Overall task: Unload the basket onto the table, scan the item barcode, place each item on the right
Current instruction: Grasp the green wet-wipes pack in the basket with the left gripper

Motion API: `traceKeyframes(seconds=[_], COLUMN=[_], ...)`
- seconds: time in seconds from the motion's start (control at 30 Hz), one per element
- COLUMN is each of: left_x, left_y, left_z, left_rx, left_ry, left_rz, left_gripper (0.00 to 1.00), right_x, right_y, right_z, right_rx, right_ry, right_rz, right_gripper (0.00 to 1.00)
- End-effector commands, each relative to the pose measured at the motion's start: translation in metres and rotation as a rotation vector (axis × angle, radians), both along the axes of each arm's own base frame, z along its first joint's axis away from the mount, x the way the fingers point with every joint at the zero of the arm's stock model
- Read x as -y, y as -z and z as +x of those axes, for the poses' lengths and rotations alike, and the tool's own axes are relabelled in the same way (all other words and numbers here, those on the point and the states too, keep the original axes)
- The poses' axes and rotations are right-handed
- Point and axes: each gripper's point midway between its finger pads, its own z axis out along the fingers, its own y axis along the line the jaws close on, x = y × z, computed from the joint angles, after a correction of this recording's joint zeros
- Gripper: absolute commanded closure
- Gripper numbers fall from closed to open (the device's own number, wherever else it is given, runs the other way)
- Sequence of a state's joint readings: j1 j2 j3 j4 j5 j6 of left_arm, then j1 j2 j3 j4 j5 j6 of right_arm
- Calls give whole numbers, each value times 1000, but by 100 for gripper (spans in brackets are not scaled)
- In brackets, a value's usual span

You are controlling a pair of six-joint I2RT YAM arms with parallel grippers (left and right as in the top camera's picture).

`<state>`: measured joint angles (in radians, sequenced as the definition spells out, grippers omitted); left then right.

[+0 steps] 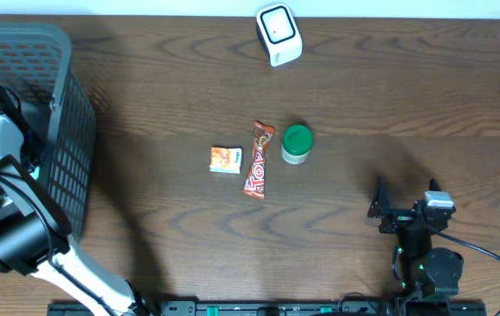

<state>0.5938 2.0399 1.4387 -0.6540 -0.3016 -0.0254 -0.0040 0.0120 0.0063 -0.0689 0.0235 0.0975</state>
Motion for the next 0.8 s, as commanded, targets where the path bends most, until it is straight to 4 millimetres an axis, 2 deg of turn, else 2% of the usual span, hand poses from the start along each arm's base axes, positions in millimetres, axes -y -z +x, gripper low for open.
traceKeyframes(seconds=[0.0, 0.1, 0.23, 0.3, 0.4, 0.5, 0.57, 0.63, 0.7, 0.77], left_x=[24, 20, 14, 15, 28, 42, 61, 92, 134, 178], left_y=[37, 6, -57, -95, -150, -216, -256, -292, -323, -345], left_z=[-34, -29, -20, -14, -4, -4, -5, -2, 1, 1], left_rx=[-129, -84, 52, 159, 351, 573, 728, 874, 1001, 1082], left_ry=[-6, -9, -44, -57, -23, -31, -8, 84, 225, 368], left_rz=[-134, -103, -22, 17, 25, 67, 51, -18, -120, -230], left_gripper=[93, 92, 92, 92, 93, 92, 93, 92, 93, 93], right_x=[-1, -1, -1, -1, -1, -1, -1, -1, -1, -1], right_y=[0, 0, 0, 0, 0, 0, 0, 0, 0, 0], right_z=[0, 0, 0, 0, 0, 0, 0, 0, 0, 0], right_rx=[1, 1, 1, 1, 1, 1, 1, 1, 1, 1], right_ry=[-3, -3, -3, -3, -3, -3, -3, -3, -3, -3], right_rz=[-10, -10, -10, -10, -10, -10, -10, -10, -10, -10], right_gripper=[1, 1, 1, 1, 1, 1, 1, 1, 1, 1])
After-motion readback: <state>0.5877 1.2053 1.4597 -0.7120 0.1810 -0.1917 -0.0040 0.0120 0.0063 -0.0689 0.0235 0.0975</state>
